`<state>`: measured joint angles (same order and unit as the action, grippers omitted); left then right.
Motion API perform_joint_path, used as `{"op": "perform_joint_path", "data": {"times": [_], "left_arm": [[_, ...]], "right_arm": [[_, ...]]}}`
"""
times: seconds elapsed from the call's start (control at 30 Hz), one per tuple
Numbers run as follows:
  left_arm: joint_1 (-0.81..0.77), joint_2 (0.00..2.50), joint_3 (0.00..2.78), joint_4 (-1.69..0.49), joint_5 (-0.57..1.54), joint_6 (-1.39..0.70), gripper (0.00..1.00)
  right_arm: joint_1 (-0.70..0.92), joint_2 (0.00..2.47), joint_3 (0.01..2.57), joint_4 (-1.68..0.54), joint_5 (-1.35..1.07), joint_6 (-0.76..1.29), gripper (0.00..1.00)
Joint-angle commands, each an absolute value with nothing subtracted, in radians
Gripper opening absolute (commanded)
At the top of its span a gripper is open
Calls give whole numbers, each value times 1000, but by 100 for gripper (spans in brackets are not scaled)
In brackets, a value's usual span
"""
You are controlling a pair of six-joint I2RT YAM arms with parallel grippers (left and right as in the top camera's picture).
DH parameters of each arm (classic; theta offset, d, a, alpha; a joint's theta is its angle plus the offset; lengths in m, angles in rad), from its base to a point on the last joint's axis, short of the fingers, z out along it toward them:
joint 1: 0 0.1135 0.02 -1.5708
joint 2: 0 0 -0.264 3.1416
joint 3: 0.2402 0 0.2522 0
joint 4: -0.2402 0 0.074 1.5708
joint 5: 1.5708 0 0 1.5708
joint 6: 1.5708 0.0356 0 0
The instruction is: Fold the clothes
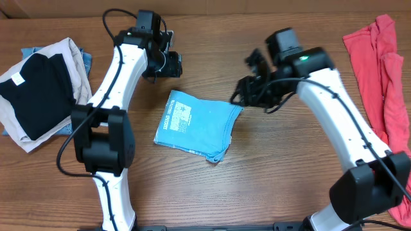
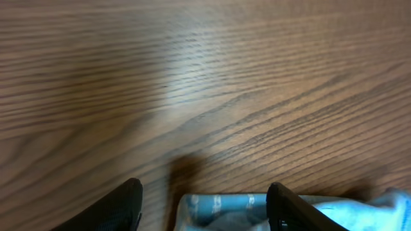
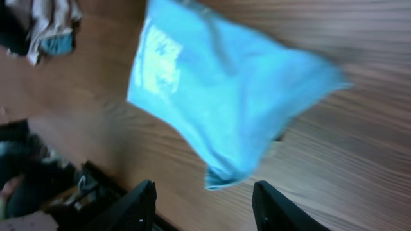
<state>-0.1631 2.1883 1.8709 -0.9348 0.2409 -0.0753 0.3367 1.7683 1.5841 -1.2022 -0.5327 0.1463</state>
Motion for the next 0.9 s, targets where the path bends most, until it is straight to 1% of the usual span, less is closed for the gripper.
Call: {"op": "perform_joint_path", "data": {"times": [0.0, 0.23, 0.33, 0.4, 0.43, 0.57, 0.67, 0.77, 0.8, 0.87], "left_arm": [[-173, 2222, 1879, -922, 304, -17, 66], [-173, 2296, 1879, -947, 260, -14, 64], [-173, 2328, 1879, -993, 254, -5, 61], [-173, 2336, 1879, -1045, 228, 15, 55], [-173, 2336, 1879, -1075, 197, 15, 51], [-173, 2336, 1879, -1223, 54, 12, 27], [-166, 2336, 1874, -1345, -36, -38, 18], [-157, 2336, 1872, -1474, -63, -88, 18], [-154, 2336, 1871, -1522, -63, -113, 21], [-150, 2336, 1866, -1613, -63, -154, 36]], "right_arm": [[398, 1796, 1538, -1174, -589, 176, 52], [491, 1799, 1408, -1062, -590, 245, 52], [515, 1800, 1344, -1003, -589, 268, 53], [523, 1802, 1308, -972, -588, 276, 53], [524, 1802, 1292, -960, -587, 287, 53], [521, 1803, 1257, -944, -557, 290, 53], [509, 1803, 1258, -948, -517, 289, 53], [490, 1803, 1258, -952, -513, 289, 54], [482, 1803, 1258, -952, -512, 289, 53], [467, 1803, 1258, -954, -500, 289, 54]]}}
